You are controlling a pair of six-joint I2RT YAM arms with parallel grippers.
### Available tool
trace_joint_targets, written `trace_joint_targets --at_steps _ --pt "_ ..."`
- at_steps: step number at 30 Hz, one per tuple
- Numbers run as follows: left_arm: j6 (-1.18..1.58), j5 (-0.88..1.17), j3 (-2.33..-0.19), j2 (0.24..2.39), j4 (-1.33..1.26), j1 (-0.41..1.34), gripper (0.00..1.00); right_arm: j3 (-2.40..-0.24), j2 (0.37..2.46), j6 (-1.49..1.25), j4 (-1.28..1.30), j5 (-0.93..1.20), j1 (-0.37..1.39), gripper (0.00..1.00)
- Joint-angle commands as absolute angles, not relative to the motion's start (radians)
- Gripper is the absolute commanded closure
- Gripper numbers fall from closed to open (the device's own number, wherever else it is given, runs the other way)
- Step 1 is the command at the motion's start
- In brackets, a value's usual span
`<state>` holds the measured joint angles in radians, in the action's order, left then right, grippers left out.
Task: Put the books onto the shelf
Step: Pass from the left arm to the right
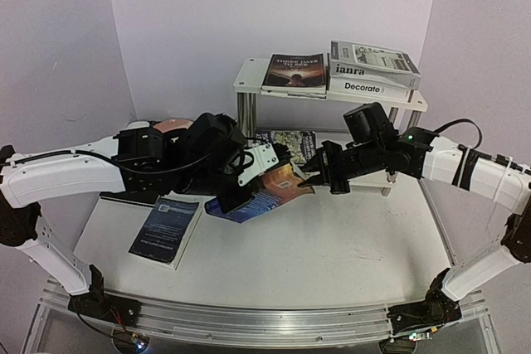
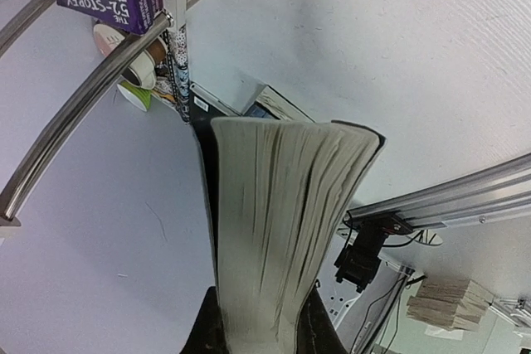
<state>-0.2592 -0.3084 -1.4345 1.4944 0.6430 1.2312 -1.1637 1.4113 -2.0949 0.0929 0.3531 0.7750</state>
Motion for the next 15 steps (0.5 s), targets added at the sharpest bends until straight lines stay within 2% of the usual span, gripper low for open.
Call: trace_joint_targets --at_steps 1,3,5,6,9,11,15 --pt "-0.231 -0.343 -1.515 1.425 0.433 1.235 0.86 -1.157 1.370 -2.284 0.089 0.328 0.781 1.00" --pt "-0.203 -0.355 -1.505 1.418 0.435 1.234 0.63 -1.175 1.363 -2.246 0.089 0.312 0.780 1.00" --pt "-0.161 -0.362 -1.486 1.396 0.436 1.235 0.46 -1.194 1.354 -2.200 0.089 0.302 0.777 1.00" --pt "-0.138 -0.360 -1.477 1.373 0.435 1.235 0.34 -1.202 1.348 -2.174 0.088 0.290 0.776 1.00" --pt "-0.067 -0.345 -1.453 1.303 0.449 1.235 0.11 -1.250 1.344 -2.068 0.090 0.275 0.767 1.00" --pt "-0.016 -0.342 -1.444 1.251 0.468 1.235 0.05 -1.291 1.352 -2.000 0.092 0.278 0.767 1.00" --pt "0.072 -0.395 -1.447 1.172 0.525 1.234 0.02 -1.427 1.387 -1.836 0.129 0.315 0.767 1.00"
